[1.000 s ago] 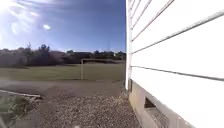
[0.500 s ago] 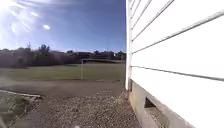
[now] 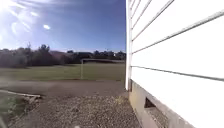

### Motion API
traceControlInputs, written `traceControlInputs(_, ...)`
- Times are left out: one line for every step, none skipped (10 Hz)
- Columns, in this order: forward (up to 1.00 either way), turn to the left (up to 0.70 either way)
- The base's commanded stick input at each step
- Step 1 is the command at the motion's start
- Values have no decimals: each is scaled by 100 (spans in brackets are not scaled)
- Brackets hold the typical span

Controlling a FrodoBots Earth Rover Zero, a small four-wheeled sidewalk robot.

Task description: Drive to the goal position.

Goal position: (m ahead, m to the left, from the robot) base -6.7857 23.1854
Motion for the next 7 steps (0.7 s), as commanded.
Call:
traceControlInputs(5, 0)
traceControlInputs(5, 0)
traceControlInputs(5, 0)
traceControlInputs(5, 0)
traceControlInputs(5, 0)
traceControlInputs(5, 0)
traceControlInputs(5, 0)
